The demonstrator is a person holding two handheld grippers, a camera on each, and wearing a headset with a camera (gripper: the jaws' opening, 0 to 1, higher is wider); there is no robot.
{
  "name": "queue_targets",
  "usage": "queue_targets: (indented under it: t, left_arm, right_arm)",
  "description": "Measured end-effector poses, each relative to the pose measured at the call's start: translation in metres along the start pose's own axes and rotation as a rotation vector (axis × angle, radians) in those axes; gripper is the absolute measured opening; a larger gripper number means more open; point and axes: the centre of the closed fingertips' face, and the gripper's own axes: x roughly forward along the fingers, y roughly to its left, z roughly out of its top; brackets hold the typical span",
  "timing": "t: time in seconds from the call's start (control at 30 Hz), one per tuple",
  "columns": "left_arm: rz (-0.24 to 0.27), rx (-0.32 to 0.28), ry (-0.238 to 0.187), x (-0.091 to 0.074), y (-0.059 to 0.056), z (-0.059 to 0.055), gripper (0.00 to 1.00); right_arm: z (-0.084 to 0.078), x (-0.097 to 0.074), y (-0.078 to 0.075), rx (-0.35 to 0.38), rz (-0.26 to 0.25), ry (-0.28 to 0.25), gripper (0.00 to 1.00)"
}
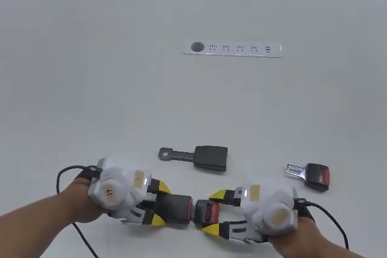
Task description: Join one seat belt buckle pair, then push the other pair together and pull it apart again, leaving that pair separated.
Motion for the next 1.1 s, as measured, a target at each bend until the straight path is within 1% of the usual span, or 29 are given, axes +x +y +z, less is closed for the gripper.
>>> queue_targets:
  t: [0.07, 0.3, 0.37, 0.53, 0.63, 0.7, 0.73, 0.77, 0.9, 0.97, 1.1]
  left_arm:
    - [-0.001, -0.001, -0.006, 0.0, 0.0002, 0.0005, 0.32]
    - [-0.008, -0.001, -0.023, -0.0003, 0.0018, 0.0005, 0.32]
    - [-0.006, -0.012, -0.03, -0.0003, 0.0021, 0.0007, 0.32]
    - [-0.008, -0.01, -0.039, -0.0008, 0.0016, 0.0028, 0.32]
    - [-0.013, -0.009, -0.041, -0.0012, 0.0015, 0.0039, 0.32]
    - [-0.015, -0.019, -0.048, -0.0014, 0.0015, 0.0041, 0.32]
    - [-0.012, -0.041, -0.059, -0.0013, 0.0018, 0.0033, 0.32]
    - [-0.011, -0.042, -0.062, -0.0013, 0.0023, 0.0024, 0.32]
    - [-0.015, -0.035, -0.06, -0.0014, 0.0022, 0.003, 0.32]
    - [-0.017, -0.033, -0.06, -0.0013, 0.0023, 0.0026, 0.32]
    - [-0.018, -0.029, -0.061, -0.0014, 0.0021, 0.0031, 0.32]
  right_arm:
    - [0.0003, -0.0003, -0.0003, -0.002, 0.0, -0.003, 0.33]
    - [0.0009, -0.0014, -0.0002, 0.037, -0.012, -0.035, 0.32]
    - [0.0009, -0.0014, -0.0001, 0.031, -0.016, -0.037, 0.32]
    - [0.0011, -0.0017, -0.0002, 0.044, -0.028, -0.054, 0.32]
    - [0.0012, -0.0015, -0.0002, 0.045, -0.029, -0.055, 0.32]
    - [0.0011, -0.0015, -0.0002, 0.043, -0.028, -0.055, 0.32]
    - [0.0011, -0.0015, -0.0003, 0.046, -0.027, -0.056, 0.32]
    - [0.001, -0.0015, -0.0004, 0.044, -0.028, -0.057, 0.32]
    - [0.001, -0.0016, -0.0004, 0.049, -0.035, -0.065, 0.32]
    - [0.0011, -0.002, -0.0007, 0.07, -0.039, -0.077, 0.32]
    - [0.0008, -0.0017, -0.0003, 0.063, -0.042, -0.077, 0.32]
